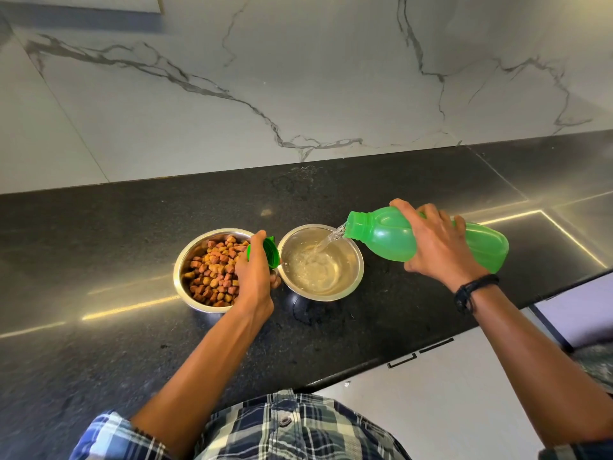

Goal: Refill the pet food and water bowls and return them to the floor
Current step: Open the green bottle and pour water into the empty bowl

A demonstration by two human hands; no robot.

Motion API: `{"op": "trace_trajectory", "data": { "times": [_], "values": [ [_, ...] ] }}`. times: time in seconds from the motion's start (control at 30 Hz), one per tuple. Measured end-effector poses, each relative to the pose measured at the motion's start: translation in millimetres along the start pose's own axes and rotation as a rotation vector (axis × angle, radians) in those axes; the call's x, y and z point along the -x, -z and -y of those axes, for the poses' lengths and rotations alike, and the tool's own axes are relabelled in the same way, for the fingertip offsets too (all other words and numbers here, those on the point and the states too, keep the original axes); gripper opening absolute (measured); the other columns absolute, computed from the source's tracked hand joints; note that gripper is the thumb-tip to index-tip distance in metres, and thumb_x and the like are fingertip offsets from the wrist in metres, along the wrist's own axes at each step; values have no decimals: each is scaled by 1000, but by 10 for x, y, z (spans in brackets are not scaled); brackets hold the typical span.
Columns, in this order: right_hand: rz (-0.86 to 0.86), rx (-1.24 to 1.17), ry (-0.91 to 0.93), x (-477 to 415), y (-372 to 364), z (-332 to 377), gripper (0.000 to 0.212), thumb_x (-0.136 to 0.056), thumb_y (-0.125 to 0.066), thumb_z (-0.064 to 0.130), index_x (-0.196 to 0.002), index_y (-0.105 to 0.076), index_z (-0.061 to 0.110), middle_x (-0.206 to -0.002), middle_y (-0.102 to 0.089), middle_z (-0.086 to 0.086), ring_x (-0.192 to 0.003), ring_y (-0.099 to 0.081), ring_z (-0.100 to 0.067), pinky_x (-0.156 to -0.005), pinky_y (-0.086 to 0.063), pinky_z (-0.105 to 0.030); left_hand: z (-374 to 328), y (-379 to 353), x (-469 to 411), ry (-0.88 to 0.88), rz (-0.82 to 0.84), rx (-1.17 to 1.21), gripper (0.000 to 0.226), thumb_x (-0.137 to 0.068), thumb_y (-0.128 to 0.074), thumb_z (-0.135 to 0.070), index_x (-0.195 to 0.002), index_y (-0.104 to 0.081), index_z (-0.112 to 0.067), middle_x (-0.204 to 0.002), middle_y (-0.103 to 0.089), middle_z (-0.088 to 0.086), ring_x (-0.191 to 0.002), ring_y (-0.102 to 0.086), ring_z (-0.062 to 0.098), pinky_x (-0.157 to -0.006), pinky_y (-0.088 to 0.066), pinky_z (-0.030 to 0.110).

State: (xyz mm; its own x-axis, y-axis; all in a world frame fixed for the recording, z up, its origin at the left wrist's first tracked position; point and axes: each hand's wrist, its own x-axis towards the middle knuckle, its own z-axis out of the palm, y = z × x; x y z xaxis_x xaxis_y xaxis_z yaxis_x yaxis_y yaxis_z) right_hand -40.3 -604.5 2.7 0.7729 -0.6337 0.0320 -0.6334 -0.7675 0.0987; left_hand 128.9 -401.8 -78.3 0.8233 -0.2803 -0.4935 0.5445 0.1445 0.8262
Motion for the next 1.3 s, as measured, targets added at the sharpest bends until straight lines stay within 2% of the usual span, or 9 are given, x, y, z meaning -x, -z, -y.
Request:
{"op": "trace_trajectory", "data": {
  "times": [0.47,0.93,1.03,1.2,1.3],
  "values": [
    [-3,8,6,-7,18,-14,120,-56,-92,20,-149,-18,36,-124,-49,-12,-118,-51,-34,-103,-34,-68,6,8,-7,29,-6,-3,27,-89,-59,-47,-93,-55,-21,-81,-60,4,-42,-48,4,-36,-39,18],
    [9,2,-13,-1,32,-26,120,-57,-92,20,-150,-18,36,-126,-47,-11,-122,-48,-34,-106,-31,-68,22,-3,-25,22,-18,25,31,-89,-58,-51,-88,-59,-20,-70,-59,2,-35,-46,2,-35,-38,18],
    [6,8,-14,-5,29,-34,120,-58,-92,20,-150,-17,36,-127,-48,-12,-122,-48,-34,-106,-31,-68,29,5,-29,24,-19,27,37,-91,-54,-53,-98,-60,-16,-72,-58,2,-39,-47,3,-36,-38,18],
    [3,22,-18,-9,40,-44,121,-57,-92,21,-150,-17,37,-125,-48,-11,-120,-49,-34,-105,-32,-68,35,8,-46,58,-44,26,58,-92,-51,-55,-126,-53,-8,-93,-60,8,-56,-50,9,-46,-41,21],
    [-2,31,-20,-9,41,-44,122,-55,-92,20,-150,-18,37,-123,-48,-11,-117,-50,-34,-104,-32,-68,29,3,-44,55,-39,36,53,-93,-48,-54,-119,-59,-9,-81,-60,5,-48,-49,8,-39,-39,19]
  ]
}}
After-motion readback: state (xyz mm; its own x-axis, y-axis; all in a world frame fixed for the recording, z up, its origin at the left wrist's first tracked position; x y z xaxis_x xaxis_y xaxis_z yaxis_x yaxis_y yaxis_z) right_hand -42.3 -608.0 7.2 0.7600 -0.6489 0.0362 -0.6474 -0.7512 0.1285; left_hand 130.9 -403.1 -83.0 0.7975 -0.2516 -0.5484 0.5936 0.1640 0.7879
